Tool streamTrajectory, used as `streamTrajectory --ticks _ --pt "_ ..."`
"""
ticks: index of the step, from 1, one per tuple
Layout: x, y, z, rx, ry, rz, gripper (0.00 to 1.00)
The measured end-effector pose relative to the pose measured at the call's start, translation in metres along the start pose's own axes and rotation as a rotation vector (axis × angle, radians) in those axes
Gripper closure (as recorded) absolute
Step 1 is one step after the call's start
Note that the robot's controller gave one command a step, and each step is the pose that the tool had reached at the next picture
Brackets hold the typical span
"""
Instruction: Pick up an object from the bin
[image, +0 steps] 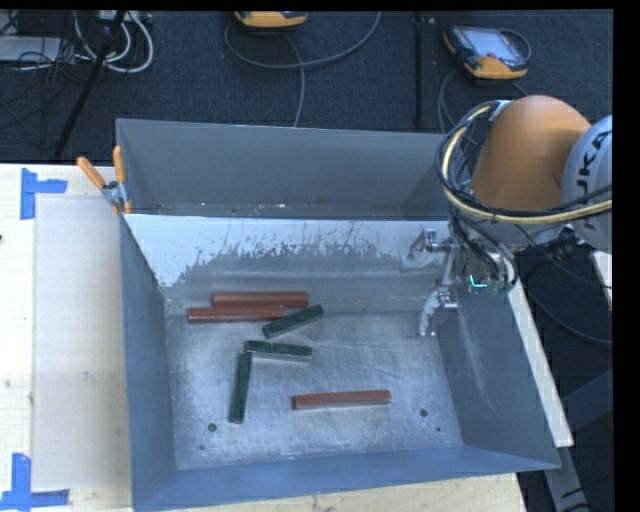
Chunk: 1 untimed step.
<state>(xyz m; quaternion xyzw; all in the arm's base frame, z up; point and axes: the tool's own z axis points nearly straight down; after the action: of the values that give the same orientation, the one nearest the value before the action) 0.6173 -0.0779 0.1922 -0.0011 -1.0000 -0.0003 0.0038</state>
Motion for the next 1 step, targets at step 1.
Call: streamTrajectory --ticks 1 --pt "-0.0014 0.0002 -0.0049 0.001 -0.007 -0.001 0.00"
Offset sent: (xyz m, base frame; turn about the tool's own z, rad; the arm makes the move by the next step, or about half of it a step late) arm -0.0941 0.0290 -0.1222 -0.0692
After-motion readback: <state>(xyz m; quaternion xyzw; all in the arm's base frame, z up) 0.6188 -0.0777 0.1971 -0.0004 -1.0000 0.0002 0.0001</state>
